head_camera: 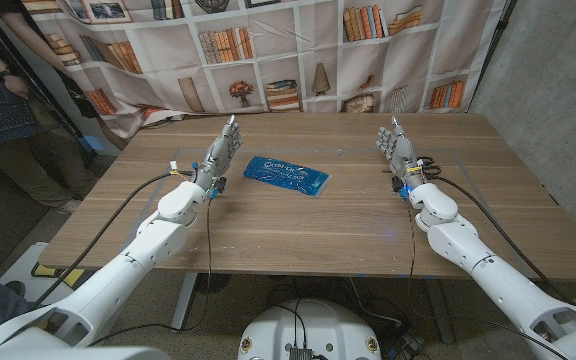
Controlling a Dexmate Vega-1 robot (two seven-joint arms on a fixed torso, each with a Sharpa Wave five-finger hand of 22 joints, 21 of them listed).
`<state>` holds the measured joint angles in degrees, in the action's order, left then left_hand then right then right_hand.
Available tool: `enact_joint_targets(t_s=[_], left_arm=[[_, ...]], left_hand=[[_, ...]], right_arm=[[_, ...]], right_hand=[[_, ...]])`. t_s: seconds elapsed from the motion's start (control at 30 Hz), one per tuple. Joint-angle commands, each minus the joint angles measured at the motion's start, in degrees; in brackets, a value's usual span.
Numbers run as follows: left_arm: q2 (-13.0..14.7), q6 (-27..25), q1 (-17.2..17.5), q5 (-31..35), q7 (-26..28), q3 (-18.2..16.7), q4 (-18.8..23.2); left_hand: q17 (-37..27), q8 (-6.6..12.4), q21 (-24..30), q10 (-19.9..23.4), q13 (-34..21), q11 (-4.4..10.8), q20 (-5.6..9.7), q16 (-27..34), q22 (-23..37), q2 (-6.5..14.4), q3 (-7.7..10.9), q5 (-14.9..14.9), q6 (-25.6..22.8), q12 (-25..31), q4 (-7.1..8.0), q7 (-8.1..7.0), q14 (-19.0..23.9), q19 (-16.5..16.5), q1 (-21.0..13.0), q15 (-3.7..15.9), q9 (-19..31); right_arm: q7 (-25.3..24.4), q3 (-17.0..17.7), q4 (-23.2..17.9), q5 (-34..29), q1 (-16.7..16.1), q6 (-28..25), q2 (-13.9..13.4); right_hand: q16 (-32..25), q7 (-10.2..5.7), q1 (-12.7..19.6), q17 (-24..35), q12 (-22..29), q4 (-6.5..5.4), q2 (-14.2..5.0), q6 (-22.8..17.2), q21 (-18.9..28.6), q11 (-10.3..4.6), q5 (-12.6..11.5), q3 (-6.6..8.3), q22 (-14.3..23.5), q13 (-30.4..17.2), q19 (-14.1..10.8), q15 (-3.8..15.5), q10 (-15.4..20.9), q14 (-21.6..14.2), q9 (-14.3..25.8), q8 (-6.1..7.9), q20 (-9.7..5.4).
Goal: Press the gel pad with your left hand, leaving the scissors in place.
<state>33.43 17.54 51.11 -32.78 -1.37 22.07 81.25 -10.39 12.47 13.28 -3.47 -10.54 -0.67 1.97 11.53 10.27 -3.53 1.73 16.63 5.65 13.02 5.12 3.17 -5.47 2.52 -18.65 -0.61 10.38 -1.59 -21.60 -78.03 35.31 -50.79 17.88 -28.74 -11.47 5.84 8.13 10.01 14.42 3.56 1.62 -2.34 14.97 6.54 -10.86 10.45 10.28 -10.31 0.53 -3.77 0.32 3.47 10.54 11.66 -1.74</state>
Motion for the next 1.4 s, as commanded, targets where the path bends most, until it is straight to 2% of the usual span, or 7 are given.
enact_joint_targets(t_s=[0.03,0.37,0.57,0.73,0.87,1.1,1.4], left_arm=[[0.1,6.1,-0.1,8.7,4.1,0.9,-0.3],[-1.4,10.4,-1.6,15.3,8.6,1.5,-3.5],[-3.7,16.6,-3.2,20.1,12.0,1.9,-8.4],[-4.3,18.0,-3.9,22.8,14.1,2.1,-10.0],[-3.6,16.6,-3.8,25.4,15.9,2.2,-8.9],[-1.3,11.4,-2.5,32.1,20.8,2.2,-3.7],[0.5,8.7,-2.6,35.7,22.1,2.8,-1.4]], left_hand=[[-0.1,0.63,0.5,2.0,-0.2,0.08,0.68,0.6,0.1,0.3,0.07,0.0,-2.0,0.7,-0.68,-0.16,1.9,-1.5,-1.6,0.06,0.2],[-0.1,1.38,1.3,7.2,-0.2,0.10,0.48,1.3,0.0,0.7,0.15,-0.4,-7.0,1.5,-1.93,0.11,7.2,-6.2,-4.3,0.40,0.2],[-0.2,2.18,2.8,13.1,-0.3,-0.10,-0.14,2.2,0.1,0.6,-0.23,-0.8,-12.6,2.4,-2.78,0.48,14.1,-12.8,-6.2,0.72,0.3],[-0.2,2.62,2.9,15.0,-0.3,0.28,-0.07,2.3,0.1,0.5,-0.37,-0.8,-15.0,2.6,-3.14,0.58,15.9,-14.2,-6.9,1.00,0.3],[-0.2,2.76,3.0,15.9,-0.3,0.27,-0.13,2.3,0.1,0.5,-0.41,-0.8,-16.1,2.6,-3.31,0.43,16.8,-14.9,-7.3,1.10,0.3],[-0.2,2.73,3.5,17.6,-0.3,0.88,-0.17,2.5,0.2,0.7,-0.47,-0.9,-17.4,2.6,-3.56,0.14,19.0,-17.0,-8.0,1.52,0.3],[-0.2,2.81,3.5,18.5,-0.3,1.02,0.01,2.4,0.2,0.8,-0.46,-0.9,-18.5,2.6,-3.70,-0.13,19.5,-17.5,-8.4,1.61,0.3]], right_arm=[[-1.3,0.1,-3.0,-1.2,-1.2,-0.6,-1.6],[-3.3,0.6,-5.4,-1.7,-2.3,-1.7,-2.3],[-3.7,0.6,-5.9,-2.1,-2.5,-1.7,-2.4],[-4.7,0.7,-6.9,-2.4,-2.7,-2.6,-2.7],[-5.3,0.7,-7.5,-2.9,-2.9,-3.0,-3.0],[-6.6,0.8,-8.9,-3.4,-3.9,-3.3,-3.1],[-7.9,0.8,-9.9,-3.7,-4.7,-3.2,-2.6]], right_hand=[[0.1,0.32,0.5,0.2,0.0,0.43,-0.06,0.0,-0.3,0.30,-0.3,0.09,0.2,-0.1,-0.3,-0.10,0.0,0.0,0.3,0.08,-2.31],[0.2,0.31,0.6,0.3,-0.1,0.49,-0.10,0.0,-0.5,0.37,-0.3,0.05,0.2,-0.1,-0.3,-0.20,0.1,-0.1,0.3,0.03,-2.17],[0.2,0.20,0.7,0.3,-0.1,0.53,-0.30,-0.1,-0.5,0.55,-0.3,0.11,0.2,-0.1,-0.5,-0.15,0.3,-0.2,0.3,0.03,-2.11],[0.2,0.13,0.7,0.3,-0.2,0.57,-0.36,-0.2,-0.6,0.46,-0.3,0.11,0.2,-0.1,-0.6,-0.10,0.4,-0.4,0.3,0.04,-2.06],[0.2,0.17,0.7,0.3,-0.1,0.61,-0.30,-0.3,-0.6,0.39,-0.3,0.04,0.2,-0.1,-0.9,-0.11,0.7,-0.6,0.3,0.03,-1.97],[0.2,0.16,0.7,0.3,-0.3,0.72,-0.08,-0.3,-0.3,0.38,-0.2,-0.15,0.2,-0.2,-1.9,-0.15,0.8,-0.9,0.3,-0.01,-1.92],[0.2,0.12,0.8,0.3,-0.2,0.95,0.16,-0.5,-0.2,0.56,-0.2,-0.28,0.2,-0.2,-2.8,-0.27,1.4,-1.5,0.3,0.01,-1.69]])
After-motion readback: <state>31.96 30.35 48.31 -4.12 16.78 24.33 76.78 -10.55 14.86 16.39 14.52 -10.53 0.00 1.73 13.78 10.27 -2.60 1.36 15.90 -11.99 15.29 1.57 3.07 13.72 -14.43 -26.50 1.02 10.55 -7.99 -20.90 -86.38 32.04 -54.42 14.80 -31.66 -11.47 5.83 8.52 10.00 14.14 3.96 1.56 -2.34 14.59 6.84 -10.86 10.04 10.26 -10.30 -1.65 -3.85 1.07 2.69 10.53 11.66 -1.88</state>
